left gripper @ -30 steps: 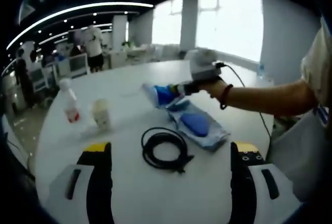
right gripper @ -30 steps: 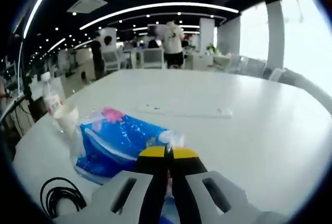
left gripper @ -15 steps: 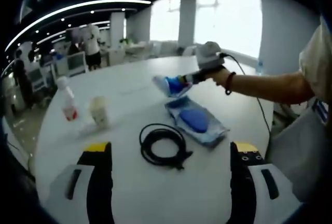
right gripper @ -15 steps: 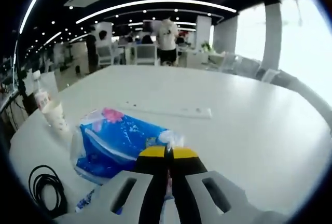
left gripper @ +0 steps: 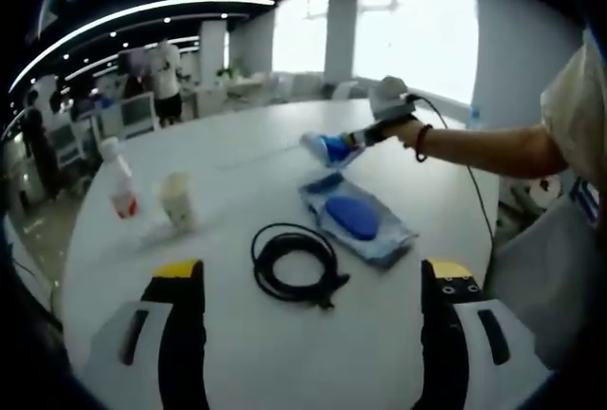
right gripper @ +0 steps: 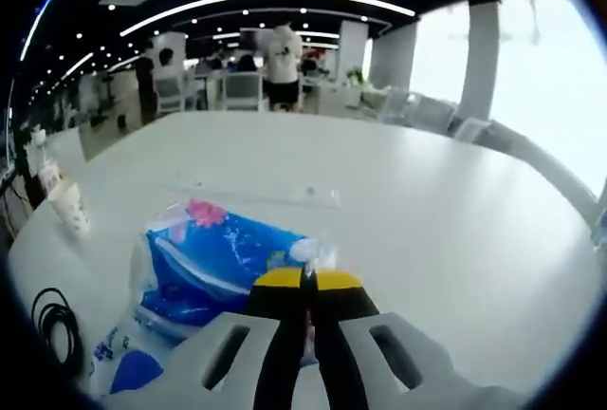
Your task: Arrange the tabletop items into an orderly group along one side of the table until the central work area is clear of visible clutter.
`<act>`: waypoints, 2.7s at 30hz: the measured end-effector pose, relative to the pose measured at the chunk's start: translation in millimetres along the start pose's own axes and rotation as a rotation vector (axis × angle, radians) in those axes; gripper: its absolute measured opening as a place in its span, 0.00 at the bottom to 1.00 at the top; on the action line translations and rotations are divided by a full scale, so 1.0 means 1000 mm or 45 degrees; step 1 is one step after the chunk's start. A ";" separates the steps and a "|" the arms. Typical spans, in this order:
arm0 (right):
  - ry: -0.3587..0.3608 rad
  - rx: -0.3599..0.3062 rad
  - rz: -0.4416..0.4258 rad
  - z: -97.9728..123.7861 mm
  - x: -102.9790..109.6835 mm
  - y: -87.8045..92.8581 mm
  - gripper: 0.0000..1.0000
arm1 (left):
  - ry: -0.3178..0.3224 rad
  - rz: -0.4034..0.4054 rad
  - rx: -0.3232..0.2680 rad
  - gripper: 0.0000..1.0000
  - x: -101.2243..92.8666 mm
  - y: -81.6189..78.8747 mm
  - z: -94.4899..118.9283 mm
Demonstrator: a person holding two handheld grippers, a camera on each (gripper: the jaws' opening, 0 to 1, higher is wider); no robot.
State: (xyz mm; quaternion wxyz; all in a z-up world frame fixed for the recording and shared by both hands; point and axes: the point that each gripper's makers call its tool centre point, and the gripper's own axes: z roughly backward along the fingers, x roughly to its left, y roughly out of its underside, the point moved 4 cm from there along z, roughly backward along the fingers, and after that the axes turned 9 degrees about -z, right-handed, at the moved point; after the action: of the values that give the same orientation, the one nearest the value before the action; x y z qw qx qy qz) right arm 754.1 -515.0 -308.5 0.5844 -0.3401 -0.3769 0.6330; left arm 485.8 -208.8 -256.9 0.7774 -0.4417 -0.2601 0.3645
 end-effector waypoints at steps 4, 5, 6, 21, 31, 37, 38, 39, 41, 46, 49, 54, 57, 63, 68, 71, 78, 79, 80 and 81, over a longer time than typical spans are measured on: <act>0.021 0.015 -0.007 -0.002 -0.013 0.003 0.01 | 0.006 0.002 0.000 0.90 0.000 0.001 -0.001; 0.026 0.014 -0.009 -0.002 -0.015 0.003 0.01 | 0.010 0.022 -0.019 0.90 0.000 0.000 -0.001; 0.027 0.015 -0.011 -0.003 -0.017 0.003 0.01 | 0.013 0.031 -0.026 0.90 0.000 -0.001 -0.001; 0.078 0.079 0.041 -0.009 -0.039 0.021 0.01 | 0.015 0.010 0.005 0.90 -0.001 0.004 -0.002; 0.107 0.081 0.090 -0.017 -0.045 0.025 0.01 | 0.021 0.007 0.019 0.89 -0.002 0.006 -0.004; 0.106 0.078 0.073 -0.023 -0.044 0.026 0.02 | 0.021 0.003 0.022 0.89 -0.002 0.007 -0.003; 0.106 0.078 0.074 -0.023 -0.044 0.027 0.02 | 0.021 0.000 0.028 0.89 -0.003 0.007 -0.003; 0.105 0.076 0.054 -0.023 -0.044 0.027 0.03 | 0.020 -0.001 0.031 0.89 -0.003 0.008 -0.003; 0.089 0.065 0.048 -0.024 -0.043 0.026 0.04 | 0.020 -0.001 0.031 0.89 -0.003 0.008 -0.003; 0.087 0.059 0.135 -0.026 -0.045 0.024 0.08 | 0.024 -0.001 0.035 0.88 -0.003 0.008 -0.003; 0.084 0.050 0.136 -0.027 -0.047 0.023 0.10 | 0.027 -0.002 0.039 0.88 -0.004 0.009 -0.003; 0.060 0.022 0.156 -0.029 -0.046 0.019 0.15 | 0.034 -0.006 0.044 0.88 -0.005 0.009 -0.004; 0.046 0.011 0.148 -0.030 -0.047 0.018 0.18 | 0.038 -0.009 0.047 0.88 -0.006 0.009 -0.004; 0.078 -0.087 0.119 -0.023 -0.052 0.003 0.39 | 0.037 -0.013 0.038 0.89 -0.006 0.008 -0.004; 0.063 -0.119 0.072 -0.015 -0.050 -0.006 0.54 | 0.031 -0.016 0.030 0.90 -0.004 0.007 -0.004; 0.042 -0.124 0.027 -0.009 -0.046 -0.009 0.62 | 0.043 -0.014 0.012 0.90 -0.005 0.005 -0.004; -0.021 -0.115 -0.087 0.013 -0.037 -0.010 0.78 | 0.070 -0.049 -0.015 0.93 -0.008 -0.003 -0.008; -0.023 -0.114 -0.088 0.015 -0.036 -0.009 0.80 | 0.086 -0.061 -0.025 0.93 -0.010 -0.005 -0.008; -0.030 -0.099 -0.094 0.018 -0.035 -0.008 0.83 | 0.100 -0.067 -0.034 0.94 -0.012 -0.006 -0.009; -0.048 -0.078 -0.120 0.021 -0.032 -0.005 0.86 | 0.107 -0.071 -0.039 0.94 -0.013 -0.007 -0.009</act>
State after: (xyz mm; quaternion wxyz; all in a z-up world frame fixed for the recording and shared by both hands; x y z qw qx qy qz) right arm 740.8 -548.1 -294.0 0.5957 -0.3278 -0.4225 0.5993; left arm 487.5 -226.2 -256.0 0.7907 -0.4610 -0.2450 0.3199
